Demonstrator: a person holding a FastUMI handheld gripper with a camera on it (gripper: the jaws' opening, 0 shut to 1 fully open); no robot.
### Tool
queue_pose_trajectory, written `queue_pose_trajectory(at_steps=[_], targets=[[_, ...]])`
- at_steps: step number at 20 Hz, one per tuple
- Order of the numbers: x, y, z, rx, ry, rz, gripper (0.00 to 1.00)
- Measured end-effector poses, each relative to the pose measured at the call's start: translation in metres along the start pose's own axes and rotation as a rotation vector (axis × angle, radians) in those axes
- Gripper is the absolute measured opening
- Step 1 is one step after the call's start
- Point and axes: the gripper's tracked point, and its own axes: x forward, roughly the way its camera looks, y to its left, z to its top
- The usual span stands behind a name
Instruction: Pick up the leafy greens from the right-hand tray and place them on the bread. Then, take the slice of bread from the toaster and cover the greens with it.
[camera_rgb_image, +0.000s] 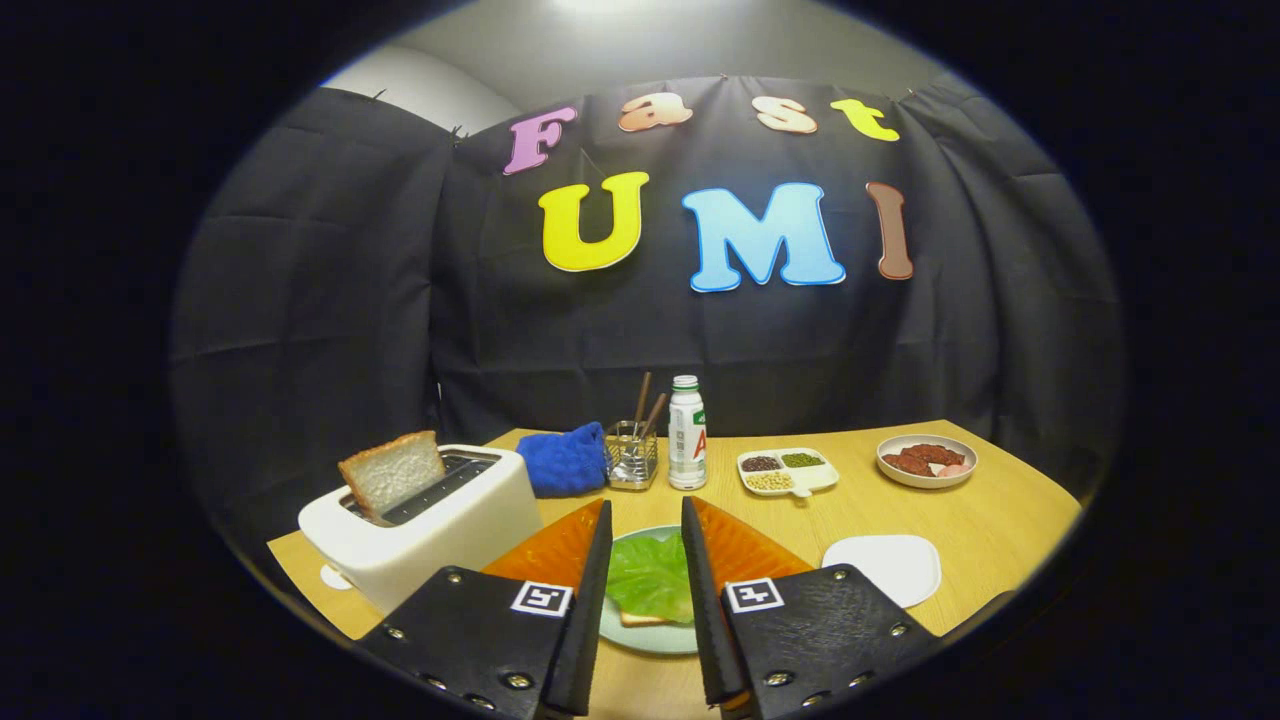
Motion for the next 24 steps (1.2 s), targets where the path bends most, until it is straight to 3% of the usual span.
queue_pose_trajectory(at_steps=[11, 19, 24], targets=[[-0.009, 0.137, -0.004, -0.044, 0.032, 0.189, 0.42], [0.000, 0.185, -0.015, -0.054, 0.068, 0.253, 0.42], [0.016, 0.196, -0.015, -0.052, 0.074, 0.201, 0.42]])
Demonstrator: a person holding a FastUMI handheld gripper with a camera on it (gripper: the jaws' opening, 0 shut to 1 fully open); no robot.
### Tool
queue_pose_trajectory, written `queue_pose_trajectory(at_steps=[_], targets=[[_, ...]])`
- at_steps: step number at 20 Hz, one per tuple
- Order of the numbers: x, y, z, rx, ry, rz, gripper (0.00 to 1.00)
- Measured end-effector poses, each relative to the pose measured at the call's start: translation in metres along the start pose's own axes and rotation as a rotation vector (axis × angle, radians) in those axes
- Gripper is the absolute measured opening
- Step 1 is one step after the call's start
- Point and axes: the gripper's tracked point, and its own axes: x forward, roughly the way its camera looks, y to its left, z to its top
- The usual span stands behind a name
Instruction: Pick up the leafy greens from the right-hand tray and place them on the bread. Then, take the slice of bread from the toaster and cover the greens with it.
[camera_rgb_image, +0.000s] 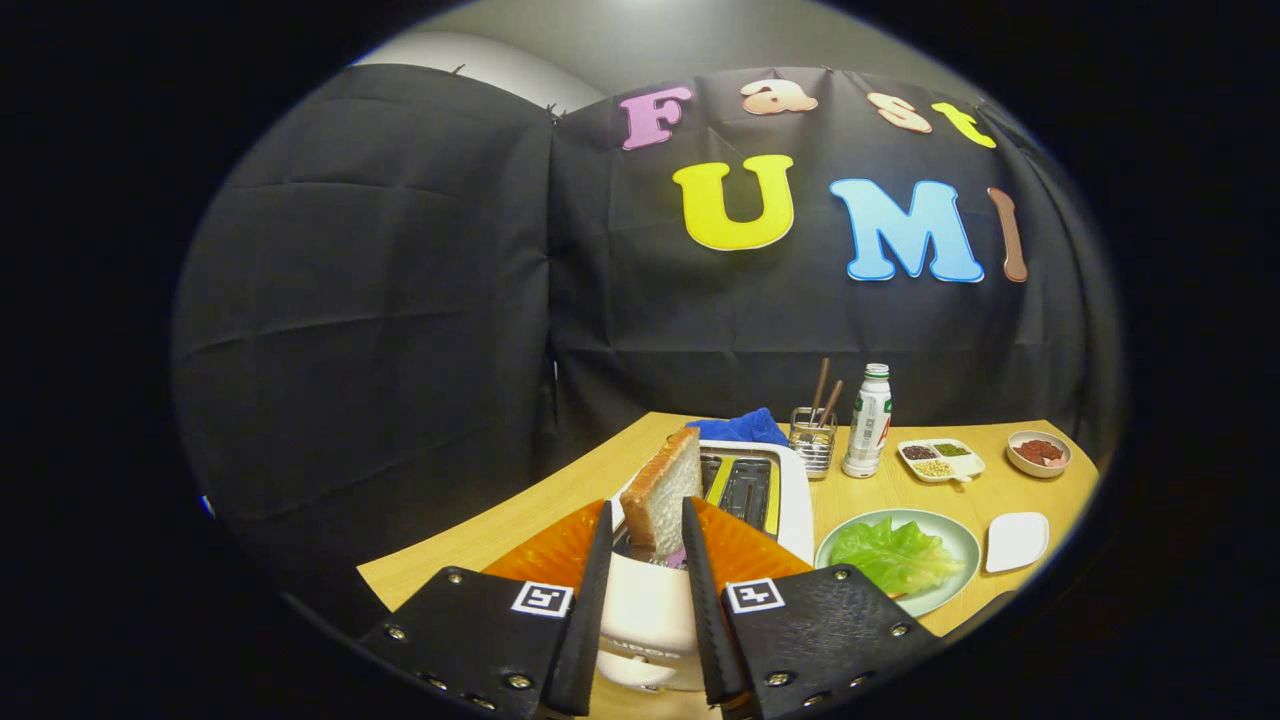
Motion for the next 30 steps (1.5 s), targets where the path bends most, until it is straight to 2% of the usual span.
queue_pose_trajectory(at_steps=[5, 6, 8, 10, 13, 14, 30], targets=[[0.023, -0.003, -0.006, 0.007, 0.047, -0.079, 0.41], [0.025, -0.003, -0.004, 0.016, 0.046, -0.087, 0.34], [0.031, -0.004, -0.005, 0.010, 0.050, -0.113, 0.34], [0.033, -0.014, -0.003, -0.001, 0.039, -0.152, 0.09], [0.035, -0.007, -0.003, 0.019, 0.042, -0.118, 0.09], [0.033, -0.006, -0.002, 0.014, 0.052, -0.111, 0.01], [0.016, -0.017, 0.065, 0.057, -0.051, -0.075, 0.02]])
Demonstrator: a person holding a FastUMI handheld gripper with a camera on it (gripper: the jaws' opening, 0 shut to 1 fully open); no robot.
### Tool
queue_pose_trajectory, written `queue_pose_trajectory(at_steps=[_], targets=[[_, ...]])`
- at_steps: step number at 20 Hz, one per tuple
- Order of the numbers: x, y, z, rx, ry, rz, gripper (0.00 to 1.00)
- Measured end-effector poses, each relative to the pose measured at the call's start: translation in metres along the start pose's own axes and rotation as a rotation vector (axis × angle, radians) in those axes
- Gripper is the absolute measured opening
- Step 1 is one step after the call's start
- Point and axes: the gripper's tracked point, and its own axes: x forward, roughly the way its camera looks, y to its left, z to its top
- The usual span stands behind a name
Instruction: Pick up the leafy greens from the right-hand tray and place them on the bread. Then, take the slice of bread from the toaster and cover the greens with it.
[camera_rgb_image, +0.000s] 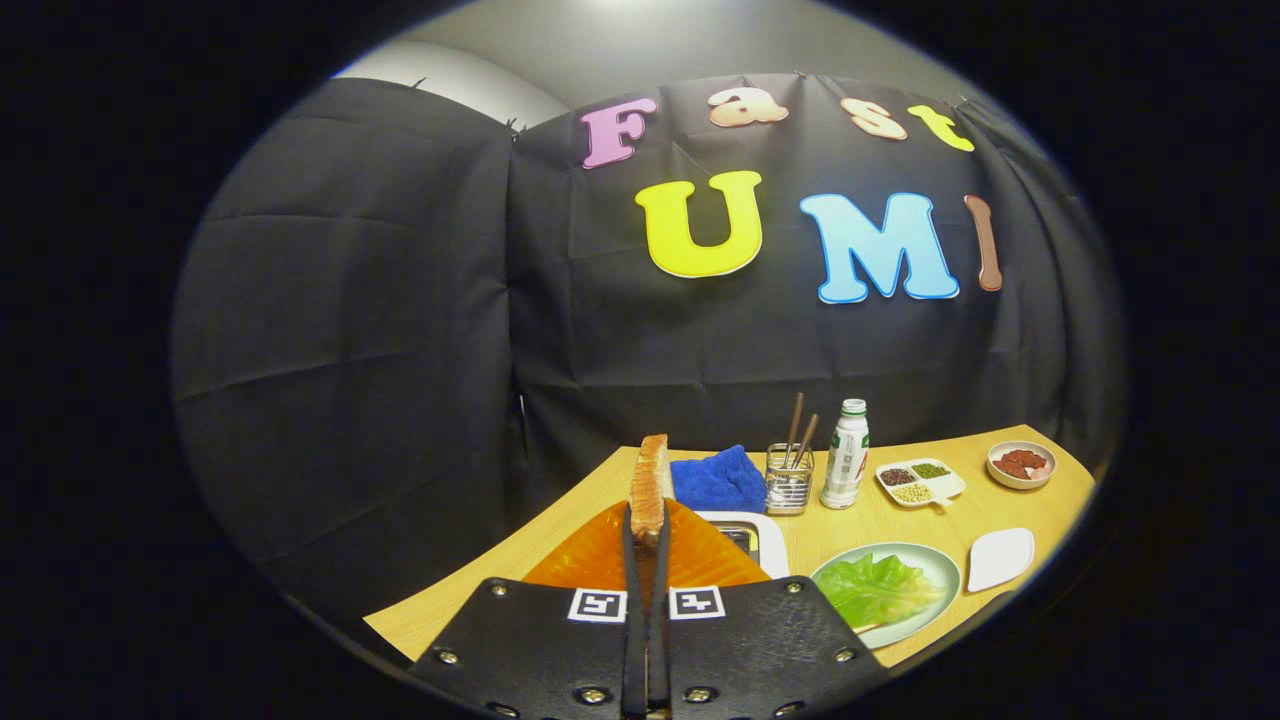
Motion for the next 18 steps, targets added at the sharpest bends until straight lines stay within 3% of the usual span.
queue_pose_trajectory(at_steps=[10, 18], targets=[[-0.026, -0.045, 0.046, 0.018, -0.082, -0.003, 0.01], [-0.050, -0.116, 0.036, 0.017, -0.072, -0.033, 0.01]])
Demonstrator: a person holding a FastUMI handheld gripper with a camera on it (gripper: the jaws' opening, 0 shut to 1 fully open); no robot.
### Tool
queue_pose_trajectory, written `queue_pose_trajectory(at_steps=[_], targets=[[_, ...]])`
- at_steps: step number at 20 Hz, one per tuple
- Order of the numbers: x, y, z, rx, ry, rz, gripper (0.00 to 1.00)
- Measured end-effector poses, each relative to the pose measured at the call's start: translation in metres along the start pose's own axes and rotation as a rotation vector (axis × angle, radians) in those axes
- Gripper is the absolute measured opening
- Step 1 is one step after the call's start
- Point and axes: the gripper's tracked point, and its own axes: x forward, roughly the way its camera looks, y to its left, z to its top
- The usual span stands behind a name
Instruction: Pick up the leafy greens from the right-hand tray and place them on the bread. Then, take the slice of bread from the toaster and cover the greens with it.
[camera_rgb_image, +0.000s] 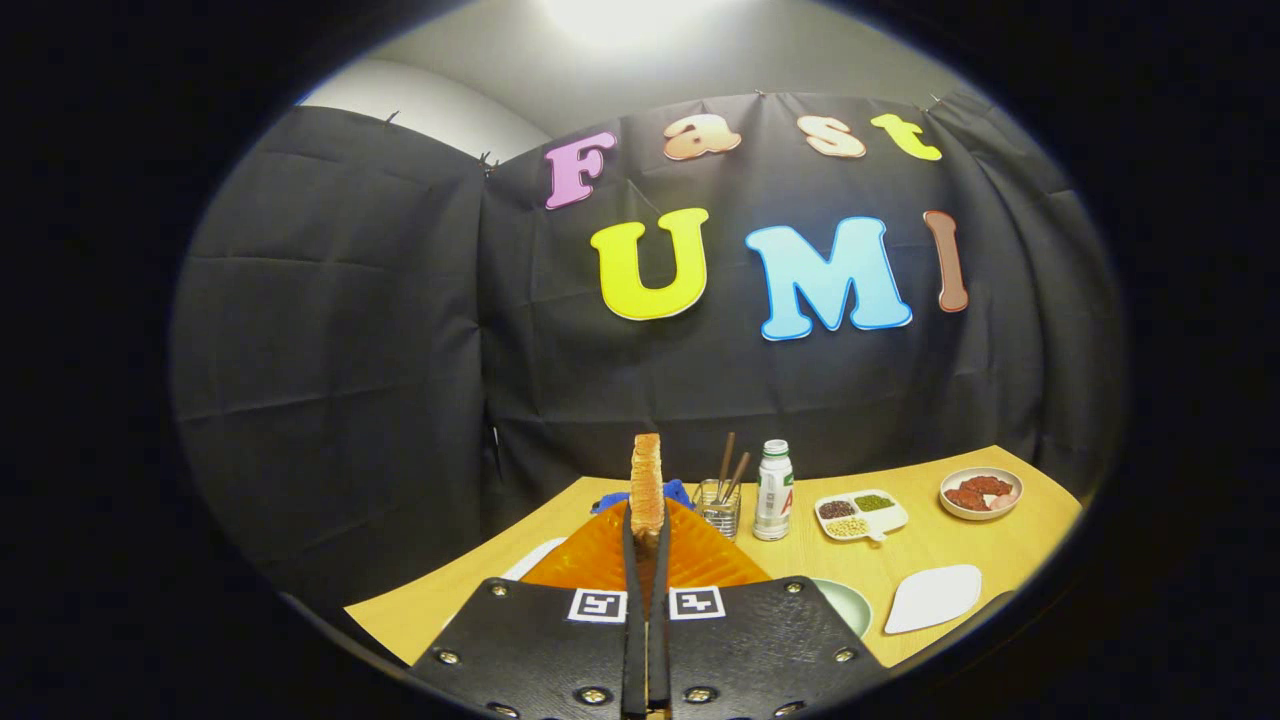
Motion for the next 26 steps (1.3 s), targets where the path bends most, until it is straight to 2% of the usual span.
queue_pose_trajectory(at_steps=[7, 12, 18, 22, 26], targets=[[-0.006, -0.064, -0.021, 0.020, 0.040, -0.080, 0.01], [-0.006, -0.092, -0.041, 0.035, 0.076, -0.102, 0.01], [-0.001, -0.093, -0.060, 0.021, 0.108, -0.051, 0.01], [0.003, -0.087, -0.075, 0.059, 0.130, 0.004, 0.01], [0.010, -0.095, -0.089, 0.106, 0.144, -0.008, 0.01]])
